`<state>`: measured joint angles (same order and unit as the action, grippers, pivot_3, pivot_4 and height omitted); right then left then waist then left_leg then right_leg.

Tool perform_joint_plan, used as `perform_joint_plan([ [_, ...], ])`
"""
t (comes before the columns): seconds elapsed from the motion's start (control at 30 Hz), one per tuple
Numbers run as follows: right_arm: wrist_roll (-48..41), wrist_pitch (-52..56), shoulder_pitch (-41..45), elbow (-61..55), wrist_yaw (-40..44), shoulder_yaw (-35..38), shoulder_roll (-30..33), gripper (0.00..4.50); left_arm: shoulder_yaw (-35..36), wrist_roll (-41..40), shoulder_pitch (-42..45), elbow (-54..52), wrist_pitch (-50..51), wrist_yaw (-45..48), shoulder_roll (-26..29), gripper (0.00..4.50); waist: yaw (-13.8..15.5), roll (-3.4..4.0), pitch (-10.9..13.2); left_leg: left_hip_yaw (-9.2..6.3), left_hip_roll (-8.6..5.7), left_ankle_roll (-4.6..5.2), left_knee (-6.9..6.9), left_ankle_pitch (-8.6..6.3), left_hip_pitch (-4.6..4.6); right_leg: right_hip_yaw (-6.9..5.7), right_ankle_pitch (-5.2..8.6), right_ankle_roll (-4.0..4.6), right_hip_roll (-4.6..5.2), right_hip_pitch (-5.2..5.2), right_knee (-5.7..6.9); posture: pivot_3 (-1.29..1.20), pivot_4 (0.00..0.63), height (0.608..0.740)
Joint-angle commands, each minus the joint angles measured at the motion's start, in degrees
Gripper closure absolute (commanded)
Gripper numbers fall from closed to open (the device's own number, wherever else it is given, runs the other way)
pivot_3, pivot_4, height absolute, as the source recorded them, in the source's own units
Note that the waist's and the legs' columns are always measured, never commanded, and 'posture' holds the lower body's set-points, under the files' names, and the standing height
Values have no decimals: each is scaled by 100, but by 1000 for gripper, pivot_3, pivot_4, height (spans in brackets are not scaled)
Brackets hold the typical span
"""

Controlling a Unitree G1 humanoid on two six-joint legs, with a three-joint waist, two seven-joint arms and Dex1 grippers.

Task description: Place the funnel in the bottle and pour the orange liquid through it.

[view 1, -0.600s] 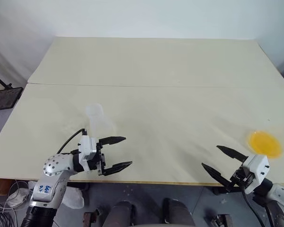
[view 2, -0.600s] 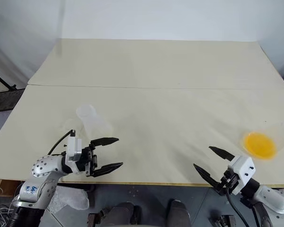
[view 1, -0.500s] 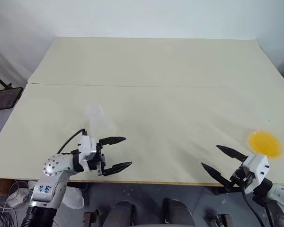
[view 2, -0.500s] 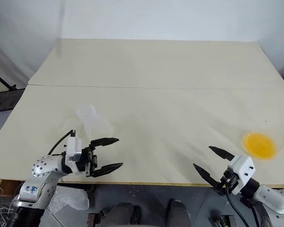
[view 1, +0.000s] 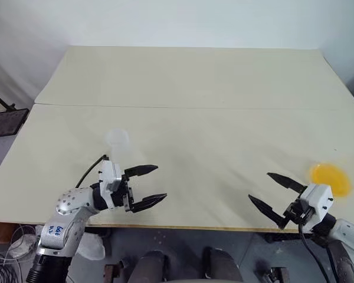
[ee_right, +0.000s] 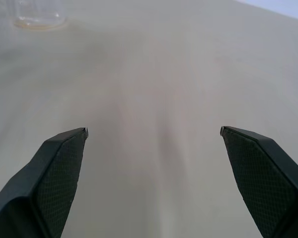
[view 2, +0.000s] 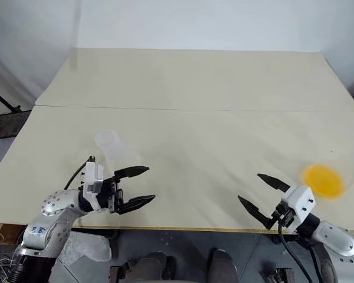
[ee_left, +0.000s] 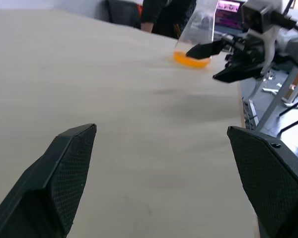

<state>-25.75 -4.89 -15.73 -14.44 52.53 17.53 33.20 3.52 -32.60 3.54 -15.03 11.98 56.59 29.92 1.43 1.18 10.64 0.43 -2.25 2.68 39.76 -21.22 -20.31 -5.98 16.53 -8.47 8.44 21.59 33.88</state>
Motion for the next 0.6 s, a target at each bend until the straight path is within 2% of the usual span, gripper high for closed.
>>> perform_joint_plan([
  [0.03, -100, 41, 103, 97, 162, -11, 118, 16, 468, -353, -173, -654, 363, -263, 288, 0, -8, 0, 1, -1, 2, -1, -1, 0, -1, 0, 0, 0, 0, 0, 0, 0, 150, 740],
  [0.13, -177, 63, 312, 248, 363, -85, 159, 16, 1043, -520, -603, -1043, 532, -483, 514, 0, -44, 3, 2, 0, 2, -1, -3, -1, 2, 2, 0, 0, 0, 0, -2, 0, 150, 740],
  [0.37, -493, 87, 796, 683, 1152, -172, 300, 16, 2105, -842, -1798, -1478, 872, -367, 958, 0, -10, 8, 6, -1, 8, -3, -3, -2, 2, 1, 1, 3, 3, -7, -15, 0, 150, 740],
  [0.6, -433, 55, 1184, 1053, 1390, -185, 372, 16, 3071, -655, -2285, -968, 498, -497, 856, 0, -7, 10, 7, -6, 9, -6, -3, -6, 1, 2, 5, 9, 11, -7, -34, 0, 150, 740],
])
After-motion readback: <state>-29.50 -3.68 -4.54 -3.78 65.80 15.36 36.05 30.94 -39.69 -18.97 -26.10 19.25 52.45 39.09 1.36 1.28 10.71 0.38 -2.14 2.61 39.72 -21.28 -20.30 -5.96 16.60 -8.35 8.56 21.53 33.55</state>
